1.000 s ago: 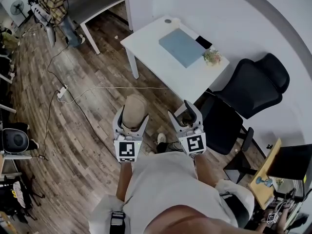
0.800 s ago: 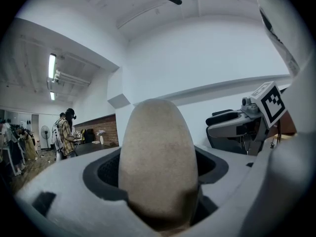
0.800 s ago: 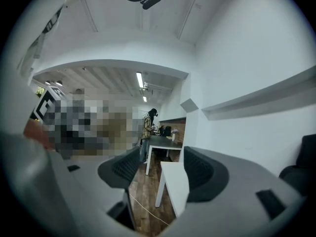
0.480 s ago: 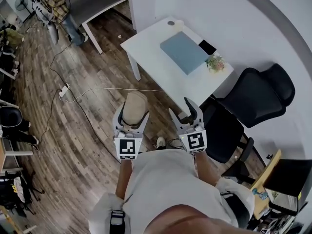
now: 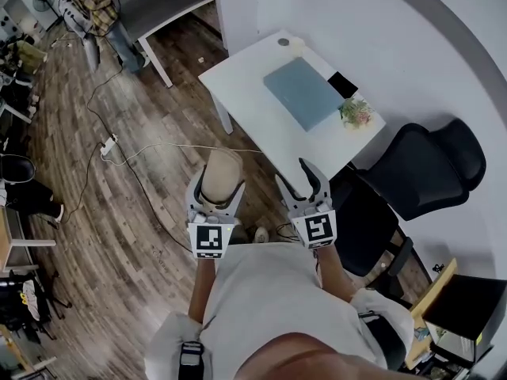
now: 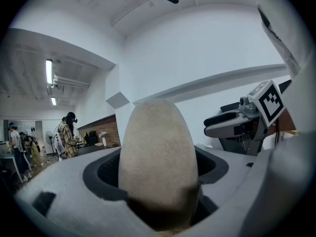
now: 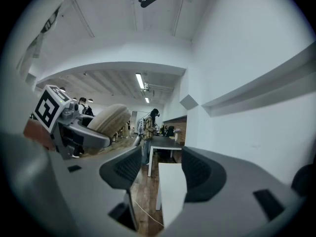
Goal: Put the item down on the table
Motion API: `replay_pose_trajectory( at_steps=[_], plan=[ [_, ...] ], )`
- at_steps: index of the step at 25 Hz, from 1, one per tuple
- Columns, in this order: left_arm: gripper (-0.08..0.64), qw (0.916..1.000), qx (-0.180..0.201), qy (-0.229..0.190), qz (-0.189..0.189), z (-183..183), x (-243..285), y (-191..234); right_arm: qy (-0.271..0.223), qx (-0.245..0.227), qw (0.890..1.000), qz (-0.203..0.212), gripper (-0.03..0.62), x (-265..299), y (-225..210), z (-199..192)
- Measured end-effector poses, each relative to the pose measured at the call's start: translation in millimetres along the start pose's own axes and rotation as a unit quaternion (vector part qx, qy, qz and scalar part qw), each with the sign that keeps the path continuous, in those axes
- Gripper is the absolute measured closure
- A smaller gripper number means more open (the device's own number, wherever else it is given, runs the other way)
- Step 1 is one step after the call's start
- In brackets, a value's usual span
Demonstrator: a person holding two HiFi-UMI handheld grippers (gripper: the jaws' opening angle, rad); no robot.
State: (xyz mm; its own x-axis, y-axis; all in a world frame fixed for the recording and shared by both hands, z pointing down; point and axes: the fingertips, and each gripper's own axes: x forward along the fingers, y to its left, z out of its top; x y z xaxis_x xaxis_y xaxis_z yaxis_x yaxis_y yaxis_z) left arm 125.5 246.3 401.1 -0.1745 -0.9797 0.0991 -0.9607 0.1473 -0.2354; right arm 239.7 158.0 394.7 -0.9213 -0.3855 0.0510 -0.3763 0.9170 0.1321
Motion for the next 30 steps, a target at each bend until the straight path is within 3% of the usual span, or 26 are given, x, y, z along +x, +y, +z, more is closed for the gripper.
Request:
replay_pose_trajectory(
  at_steps=[15, 30],
  plan=[
    [0.164, 1.0, -0.003, -0.002, -0.005, -8.8, 52.6, 45.3, 0.016, 0.001, 1.0, -0.002, 0.359, 65.7, -15.3, -7.5],
    [0.164, 0.999, -0.013, -0.017, -0.038, -19.2, 118.4, 143.0, 0.029, -0.009, 0.999, -0.038, 0.368, 171.9, -15.4, 4.0]
  ],
)
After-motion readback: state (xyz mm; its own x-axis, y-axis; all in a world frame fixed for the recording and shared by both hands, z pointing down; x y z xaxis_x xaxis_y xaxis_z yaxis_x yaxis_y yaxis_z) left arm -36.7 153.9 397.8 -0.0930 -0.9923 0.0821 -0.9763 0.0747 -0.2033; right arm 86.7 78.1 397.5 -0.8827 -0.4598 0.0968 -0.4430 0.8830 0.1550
